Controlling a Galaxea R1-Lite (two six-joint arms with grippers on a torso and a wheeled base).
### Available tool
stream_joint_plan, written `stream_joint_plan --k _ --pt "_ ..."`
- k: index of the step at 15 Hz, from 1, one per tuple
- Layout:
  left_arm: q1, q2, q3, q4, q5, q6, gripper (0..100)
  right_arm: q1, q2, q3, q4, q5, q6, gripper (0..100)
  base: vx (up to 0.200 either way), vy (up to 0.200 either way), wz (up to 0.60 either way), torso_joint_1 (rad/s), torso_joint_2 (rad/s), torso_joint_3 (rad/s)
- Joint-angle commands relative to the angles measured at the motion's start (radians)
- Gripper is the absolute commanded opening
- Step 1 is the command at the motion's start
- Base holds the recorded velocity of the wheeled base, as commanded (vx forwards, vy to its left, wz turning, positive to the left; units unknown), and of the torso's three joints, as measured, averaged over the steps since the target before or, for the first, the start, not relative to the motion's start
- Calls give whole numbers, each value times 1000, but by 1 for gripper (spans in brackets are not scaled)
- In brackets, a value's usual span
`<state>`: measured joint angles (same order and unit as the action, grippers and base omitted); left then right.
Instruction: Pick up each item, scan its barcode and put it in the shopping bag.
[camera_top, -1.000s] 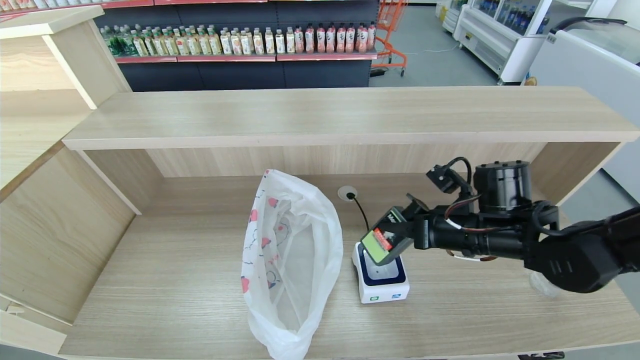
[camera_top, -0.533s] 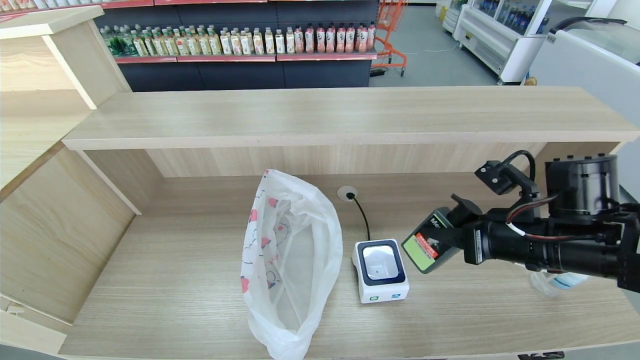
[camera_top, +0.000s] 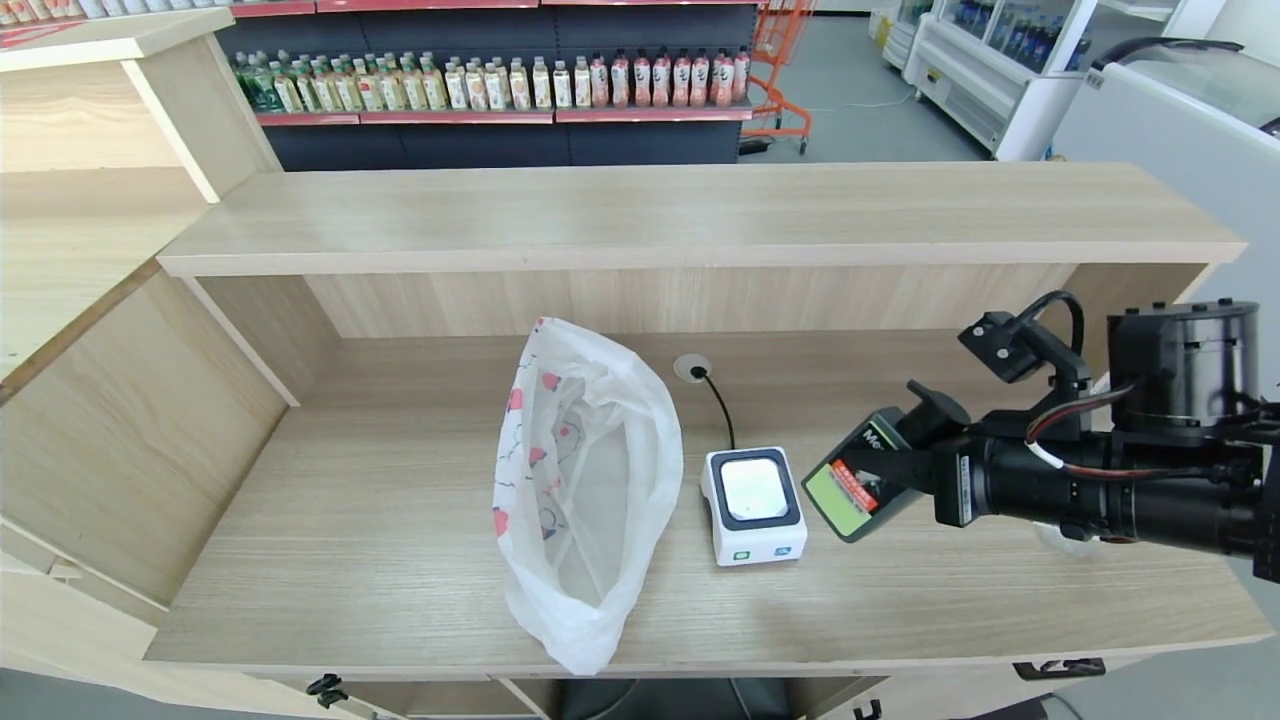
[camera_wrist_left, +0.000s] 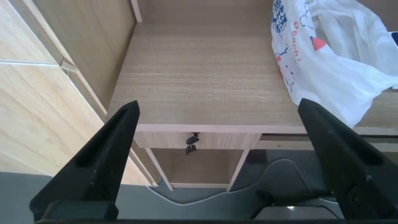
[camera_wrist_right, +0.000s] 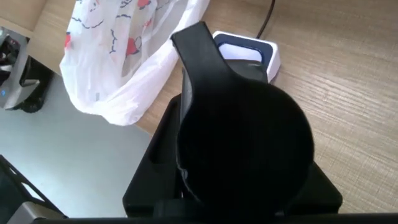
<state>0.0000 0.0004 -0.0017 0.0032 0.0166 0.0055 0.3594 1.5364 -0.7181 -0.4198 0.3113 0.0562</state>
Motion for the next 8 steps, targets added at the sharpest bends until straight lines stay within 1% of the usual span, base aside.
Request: stream_joint_plan --k 1,2,4,6,8 --pt "0 0 0 0 0 -1 100 9 28 -15 -4 0 -1 0 0 0 0 0 0 0" --pt "0 0 0 0 0 -6 100 10 34 -29 -4 2 1 0 0 0 0 0 0 0" --pt "0 0 0 0 0 -6 100 18 51 -78 -4 14 16 0 0 200 0 -10 2 2" --pt "0 0 0 0 0 -4 100 32 62 -113 -4 75 39 0 0 200 0 17 -2 7" --pt "0 0 0 0 0 -4 100 64 107 -149 -8 75 37 0 0 0 0 0 0 0"
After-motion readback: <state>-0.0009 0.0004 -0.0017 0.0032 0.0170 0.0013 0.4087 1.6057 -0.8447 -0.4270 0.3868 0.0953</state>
